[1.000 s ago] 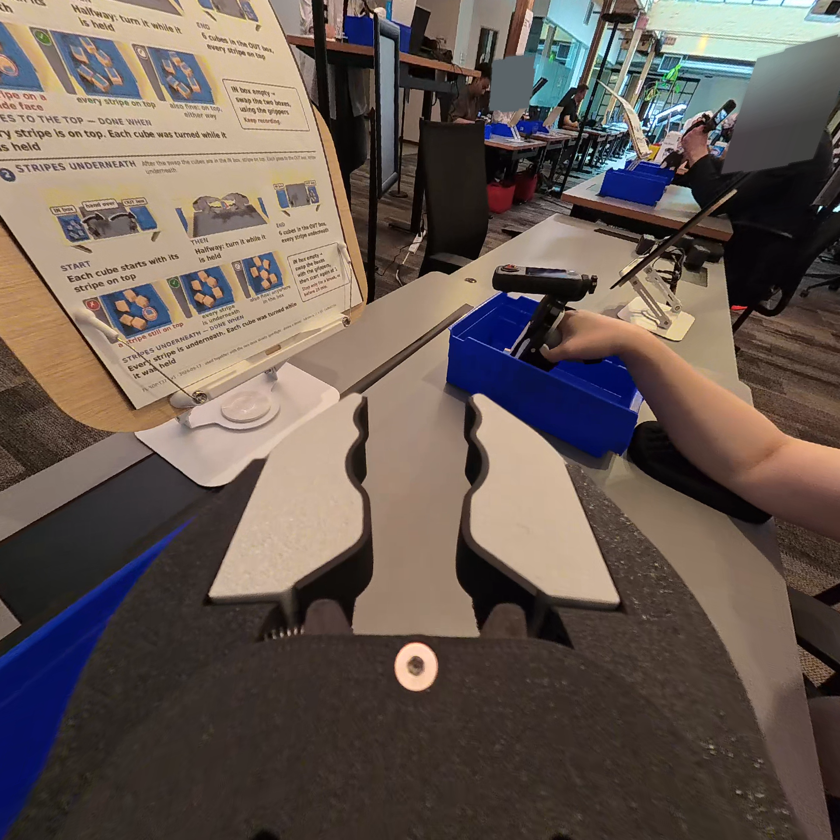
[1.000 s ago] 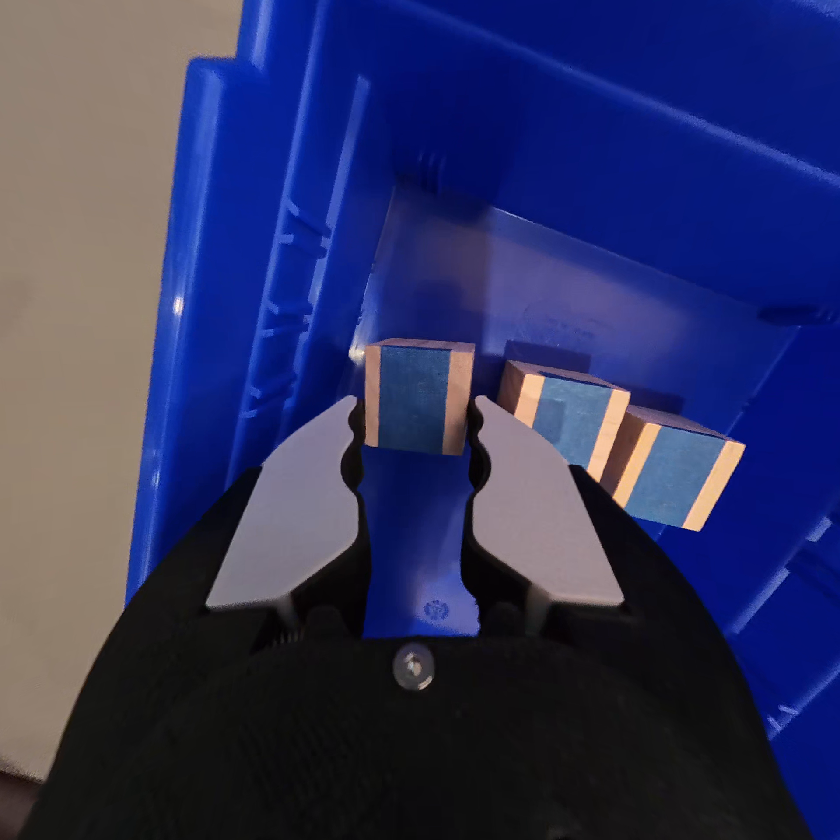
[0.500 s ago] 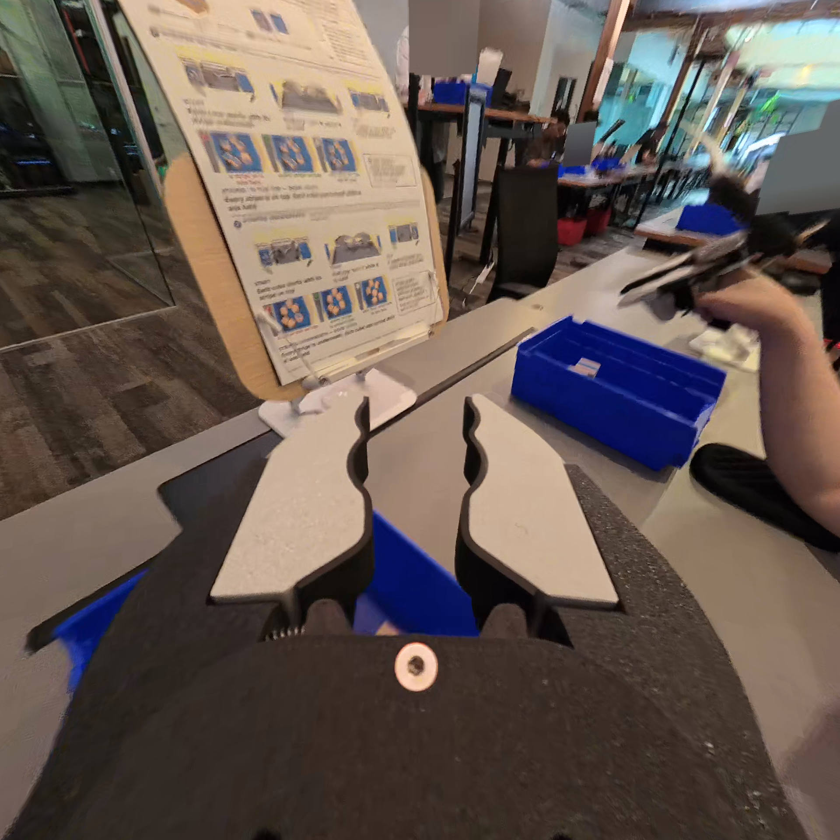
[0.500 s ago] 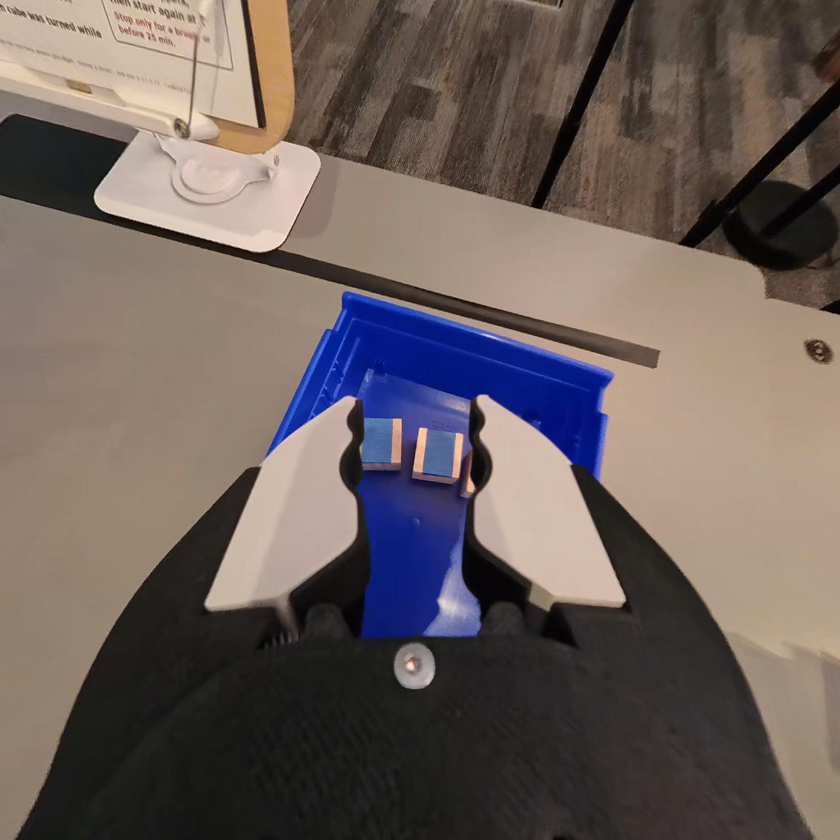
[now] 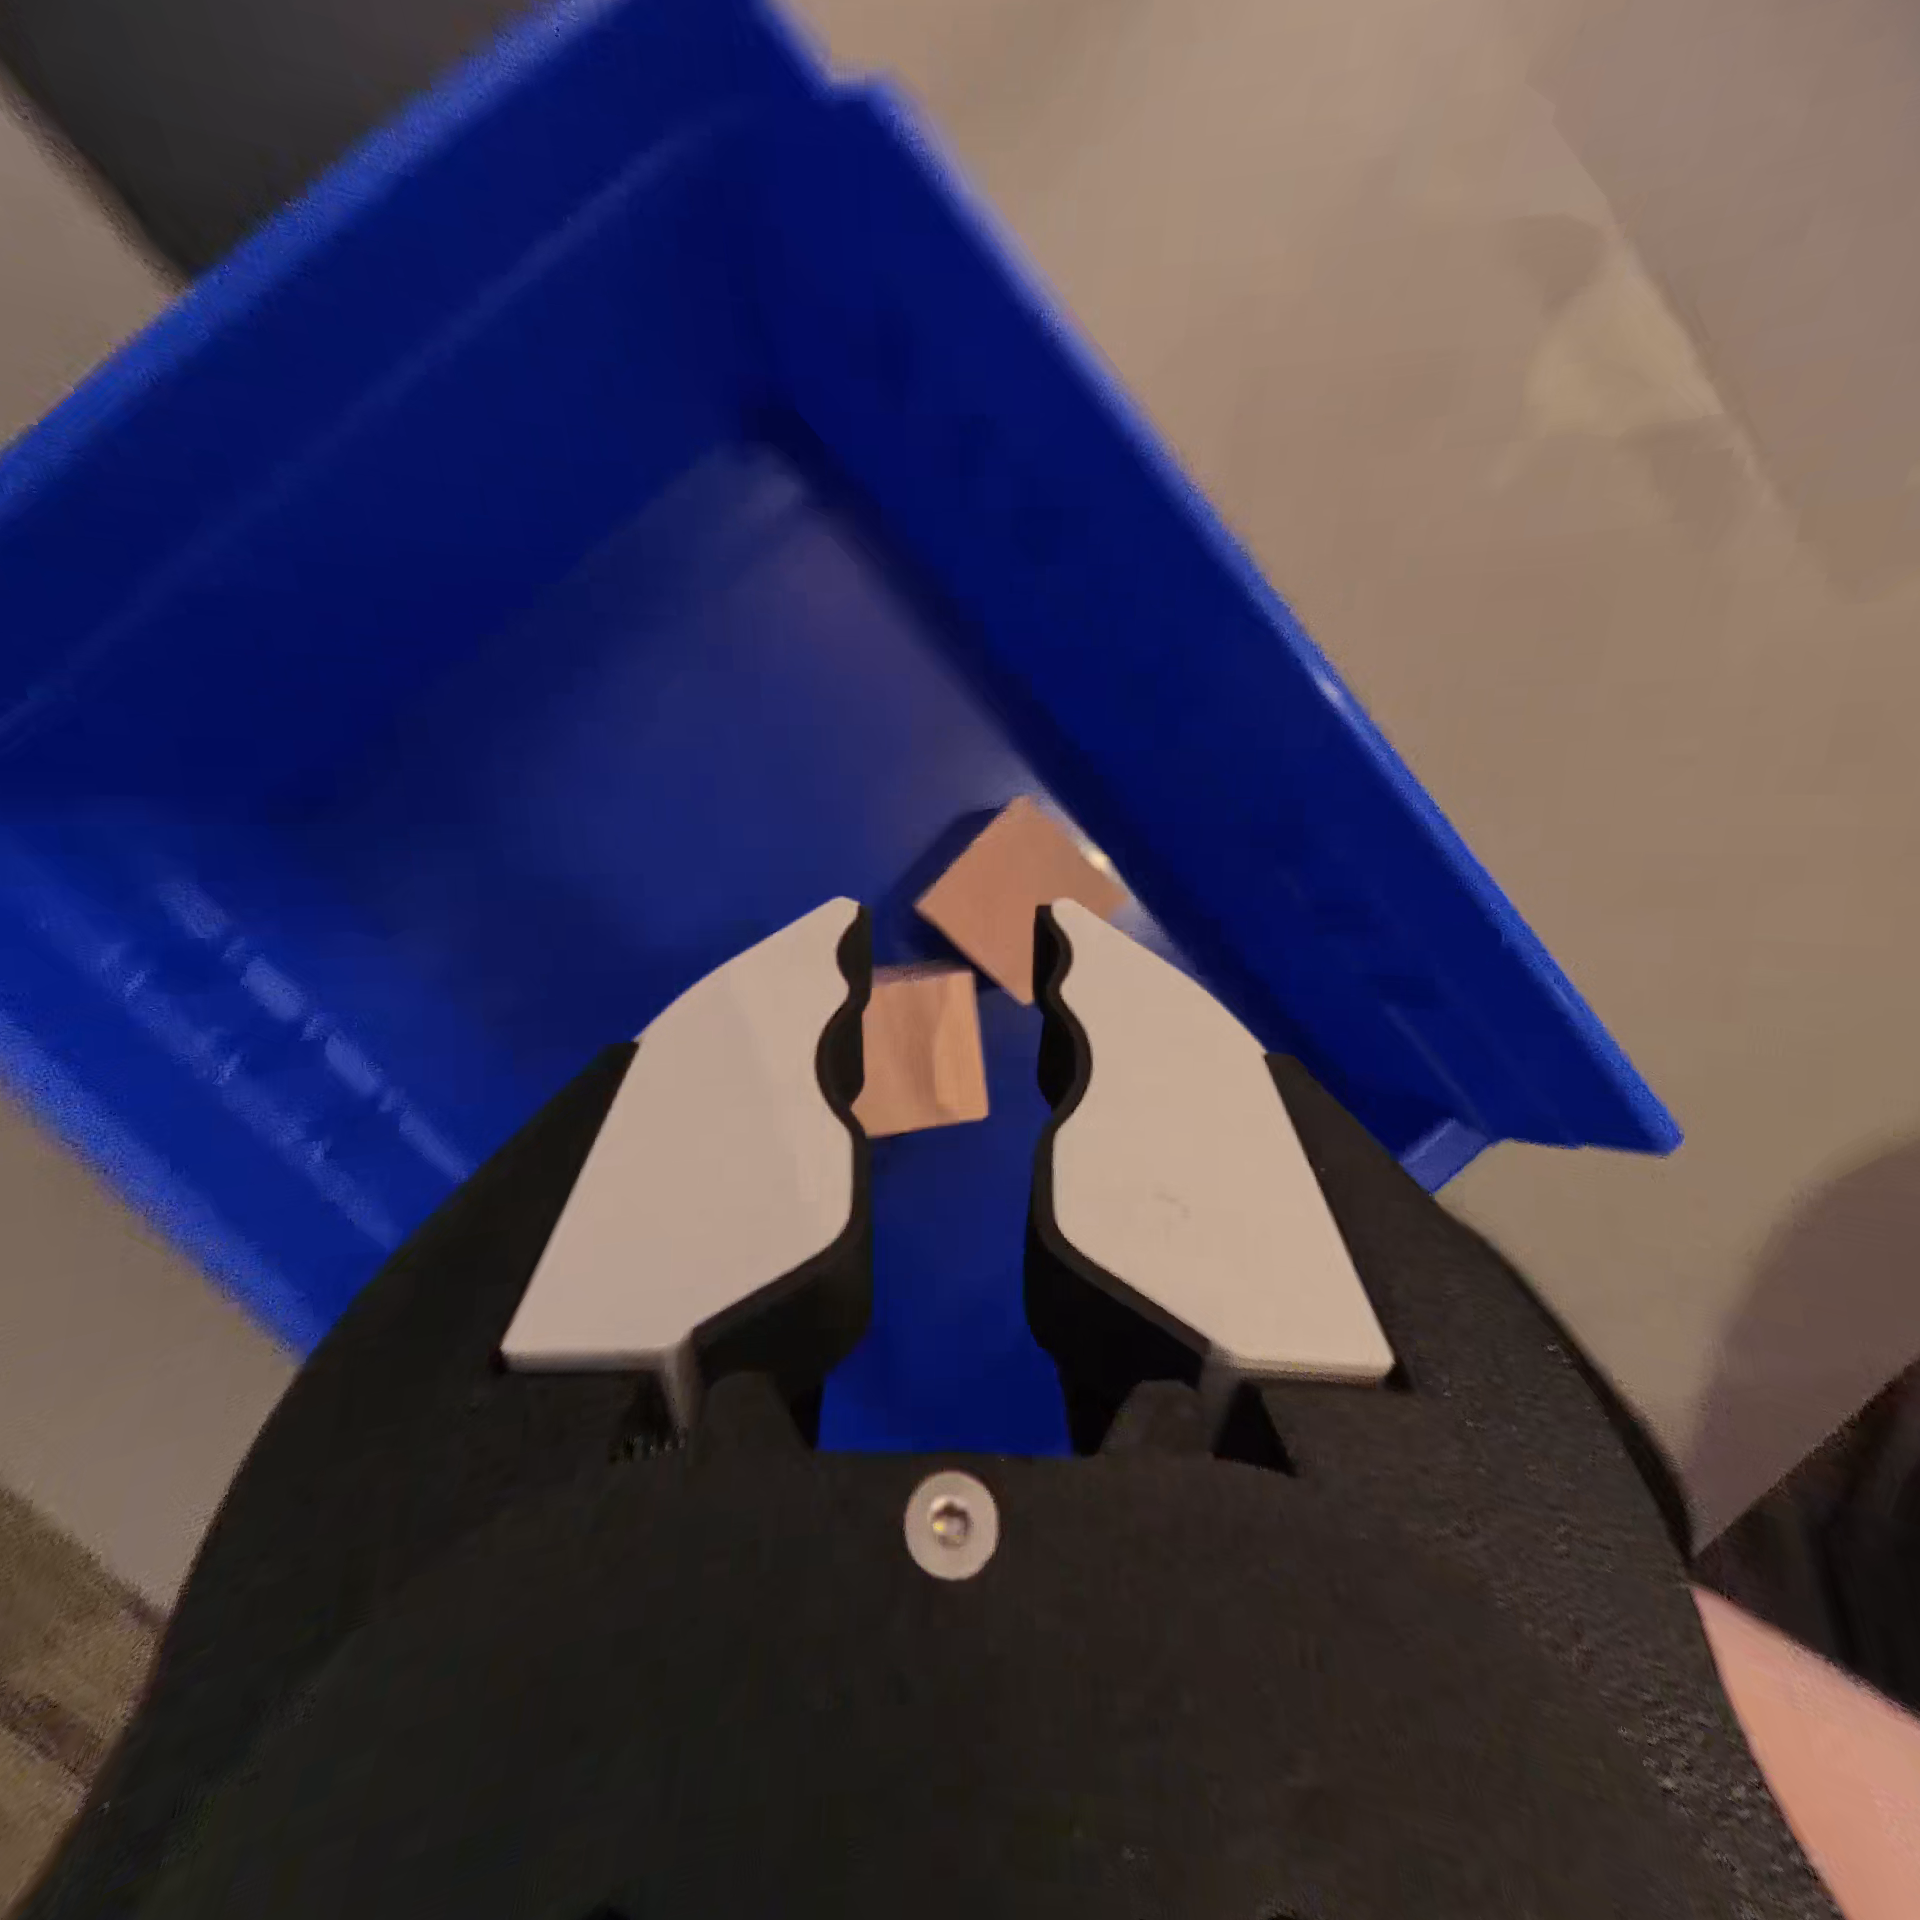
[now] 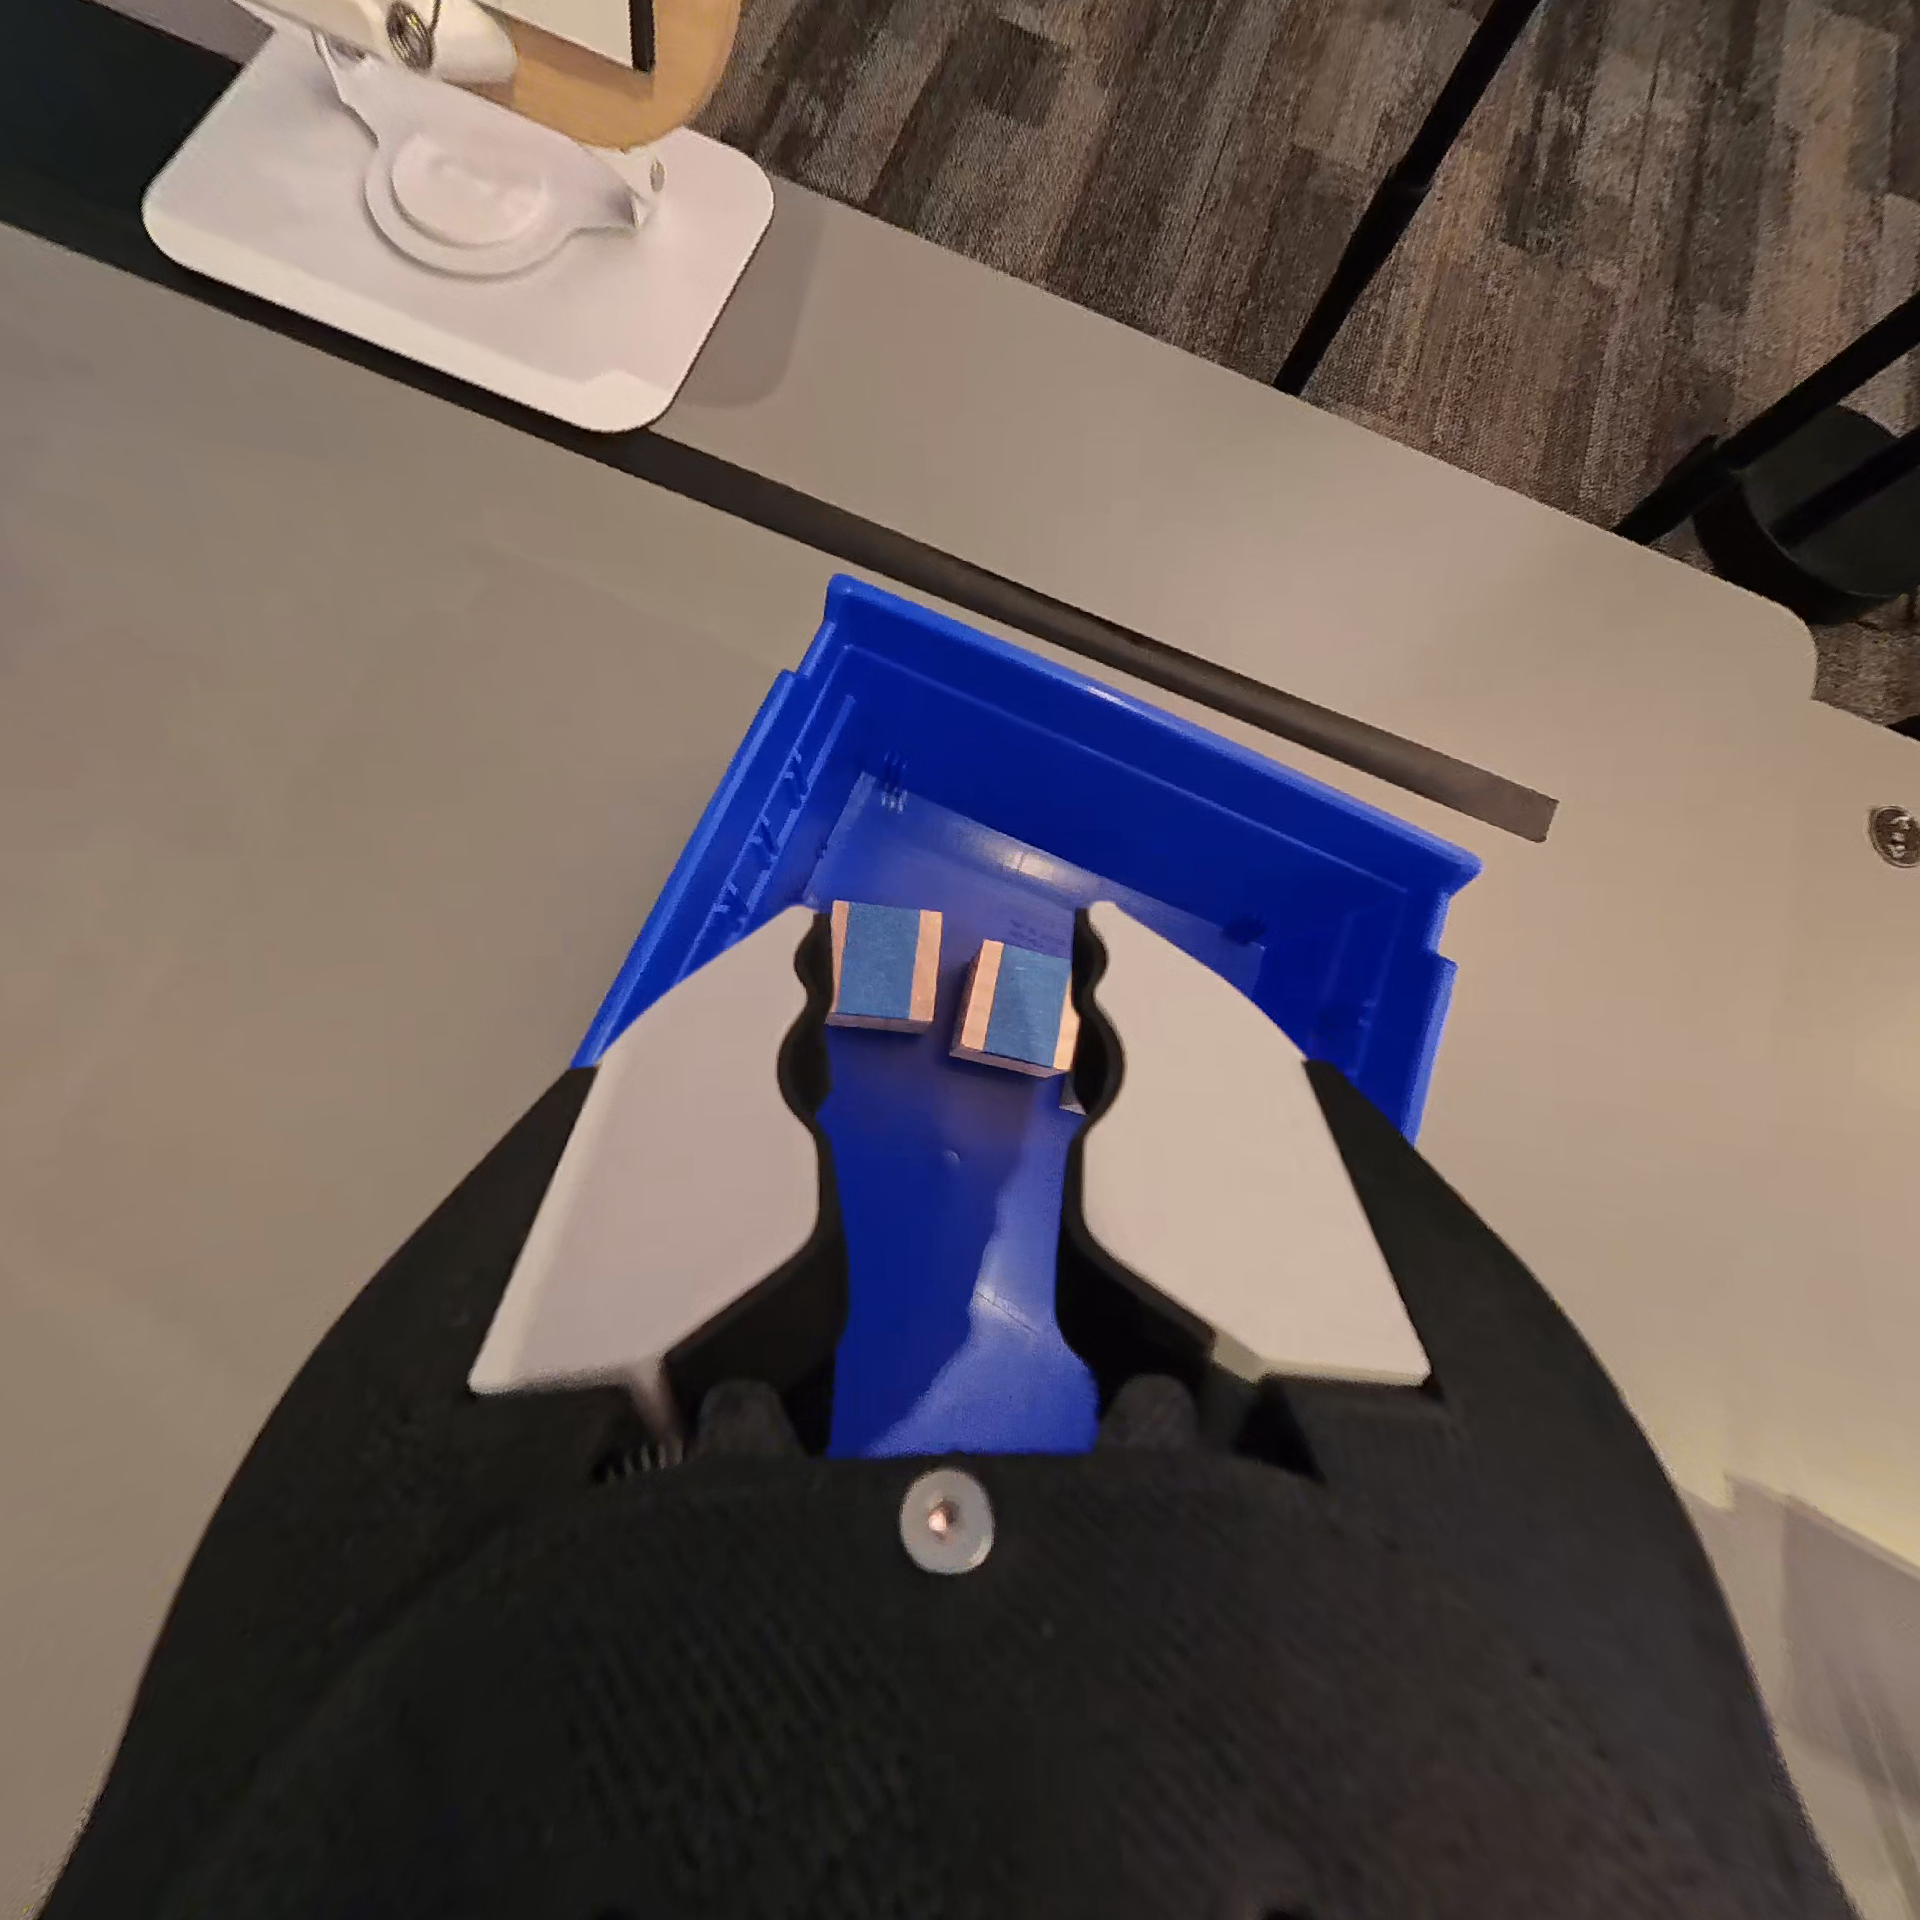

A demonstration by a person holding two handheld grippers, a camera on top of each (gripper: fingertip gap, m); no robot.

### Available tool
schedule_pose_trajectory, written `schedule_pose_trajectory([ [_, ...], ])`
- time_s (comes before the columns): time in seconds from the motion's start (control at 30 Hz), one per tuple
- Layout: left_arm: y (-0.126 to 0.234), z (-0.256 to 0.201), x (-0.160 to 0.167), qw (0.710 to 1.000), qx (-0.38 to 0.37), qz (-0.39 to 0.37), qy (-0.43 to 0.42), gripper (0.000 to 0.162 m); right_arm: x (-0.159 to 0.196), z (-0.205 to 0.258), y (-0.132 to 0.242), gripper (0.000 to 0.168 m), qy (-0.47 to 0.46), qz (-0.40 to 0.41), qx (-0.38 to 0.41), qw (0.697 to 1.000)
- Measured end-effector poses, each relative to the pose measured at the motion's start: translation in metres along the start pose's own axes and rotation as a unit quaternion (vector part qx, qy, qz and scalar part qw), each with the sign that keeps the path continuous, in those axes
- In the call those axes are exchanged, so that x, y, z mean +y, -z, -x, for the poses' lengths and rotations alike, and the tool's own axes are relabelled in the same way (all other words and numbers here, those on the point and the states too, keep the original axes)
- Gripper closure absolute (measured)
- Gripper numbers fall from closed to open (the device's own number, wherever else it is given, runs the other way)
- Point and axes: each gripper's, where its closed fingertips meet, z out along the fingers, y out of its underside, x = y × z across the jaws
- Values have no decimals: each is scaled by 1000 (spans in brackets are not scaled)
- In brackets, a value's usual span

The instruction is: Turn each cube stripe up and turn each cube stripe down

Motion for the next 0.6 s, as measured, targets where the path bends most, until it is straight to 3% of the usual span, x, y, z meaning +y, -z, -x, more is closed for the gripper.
schedule_pose_trajectory([
  [0.03, -7, -8, 2, 999, 14, 9, -35, 131, 1, -1, 0, 123, 0, 2, 1, 1000],
  [0.17, -24, -24, 12, 989, 26, 43, -137, 121, 1, -3, 5, 123, -8, -7, -9, 1000],
  [0.27, -36, -34, 13, 980, 51, 30, -191, 119, -9, 0, 20, 123, -43, -54, -65, 995],
  [0.47, -54, -25, 17, 972, 39, 40, -226, 117, -31, -32, 78, 129, -123, -205, -93, 967],
  [0.6, -55, -25, 18, 970, 48, 25, -238, 118, -31, -41, 92, 129, -156, -233, -114, 953],
])
